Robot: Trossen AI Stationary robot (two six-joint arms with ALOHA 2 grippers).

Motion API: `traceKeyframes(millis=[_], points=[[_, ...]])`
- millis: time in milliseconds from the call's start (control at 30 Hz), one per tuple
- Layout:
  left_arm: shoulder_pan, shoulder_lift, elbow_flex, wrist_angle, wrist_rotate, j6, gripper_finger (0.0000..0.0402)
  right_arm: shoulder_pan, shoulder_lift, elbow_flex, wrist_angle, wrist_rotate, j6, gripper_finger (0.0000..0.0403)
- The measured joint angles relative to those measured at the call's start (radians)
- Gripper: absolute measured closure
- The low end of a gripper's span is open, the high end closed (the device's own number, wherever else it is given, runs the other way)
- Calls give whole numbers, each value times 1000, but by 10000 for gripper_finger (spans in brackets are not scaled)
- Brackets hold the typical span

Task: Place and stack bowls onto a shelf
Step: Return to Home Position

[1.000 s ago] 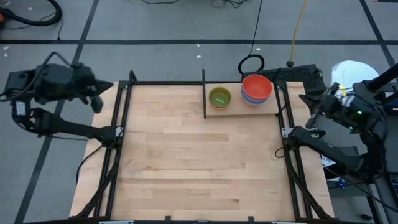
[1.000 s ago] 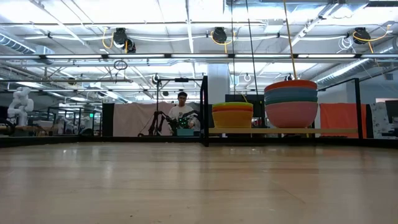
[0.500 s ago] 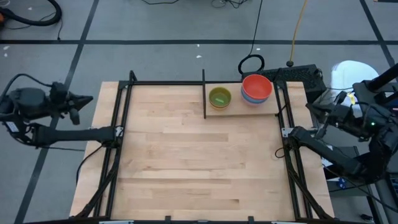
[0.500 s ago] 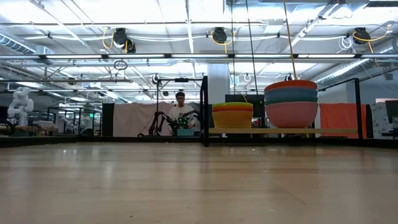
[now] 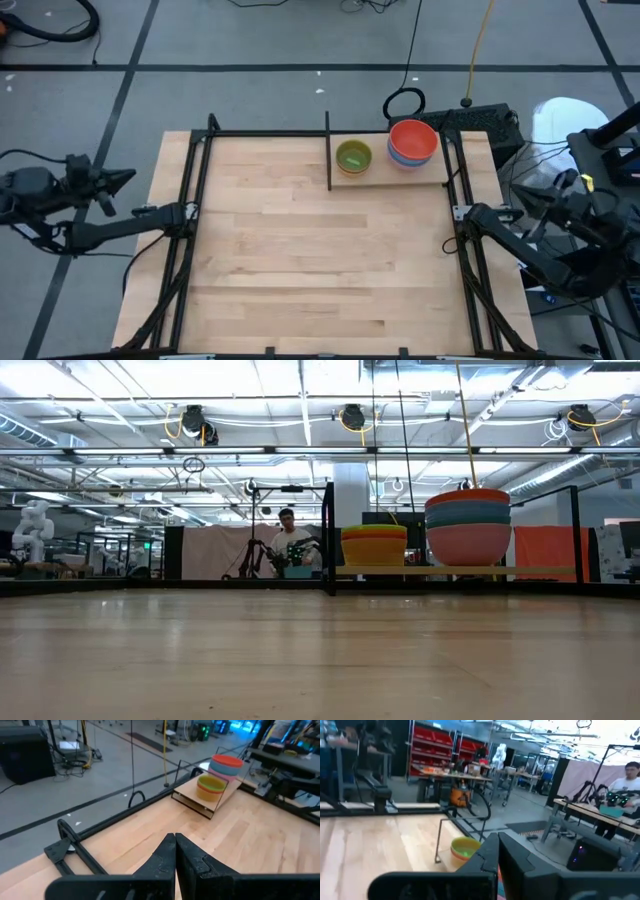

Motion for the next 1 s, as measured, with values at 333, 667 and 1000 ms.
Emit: traceKeyframes(millis=[333, 667, 1000], points=[[145, -115, -47, -2, 113, 89, 400, 0, 2, -6, -72, 2, 13, 403], [258, -115, -99, 102, 291, 234, 399, -1, 2, -30, -69, -55, 63, 403], [319, -115, -328, 329, 426, 309, 396, -5, 2, -236, 93, -240, 10, 403]])
